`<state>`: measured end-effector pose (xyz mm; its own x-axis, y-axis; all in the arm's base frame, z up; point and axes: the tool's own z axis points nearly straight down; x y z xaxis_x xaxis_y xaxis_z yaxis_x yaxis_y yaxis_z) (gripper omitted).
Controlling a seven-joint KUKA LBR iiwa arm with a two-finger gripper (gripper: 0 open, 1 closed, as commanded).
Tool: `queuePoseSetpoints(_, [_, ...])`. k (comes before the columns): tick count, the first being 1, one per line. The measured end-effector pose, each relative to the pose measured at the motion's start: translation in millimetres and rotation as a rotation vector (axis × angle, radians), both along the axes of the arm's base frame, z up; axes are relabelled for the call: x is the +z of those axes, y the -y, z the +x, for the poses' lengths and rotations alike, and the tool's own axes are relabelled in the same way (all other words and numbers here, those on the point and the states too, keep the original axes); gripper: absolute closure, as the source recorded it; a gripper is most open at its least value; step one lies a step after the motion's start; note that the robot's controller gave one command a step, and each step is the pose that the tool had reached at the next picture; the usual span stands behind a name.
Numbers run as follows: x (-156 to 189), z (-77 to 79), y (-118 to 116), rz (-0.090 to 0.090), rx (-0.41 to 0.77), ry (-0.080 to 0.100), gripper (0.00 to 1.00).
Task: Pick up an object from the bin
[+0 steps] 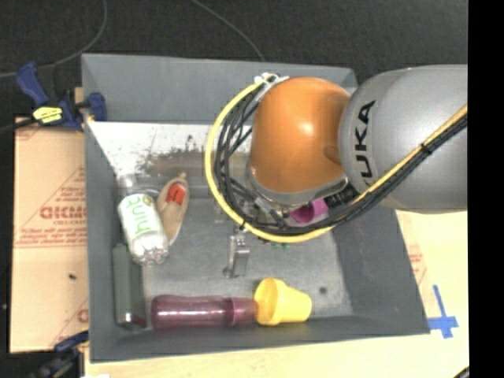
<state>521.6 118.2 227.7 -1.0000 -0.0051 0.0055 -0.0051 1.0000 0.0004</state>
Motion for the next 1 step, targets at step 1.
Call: queuePoseSetpoints(1, [4.5,1.5,0.7,0.001,-0.004,0.008,0.0])
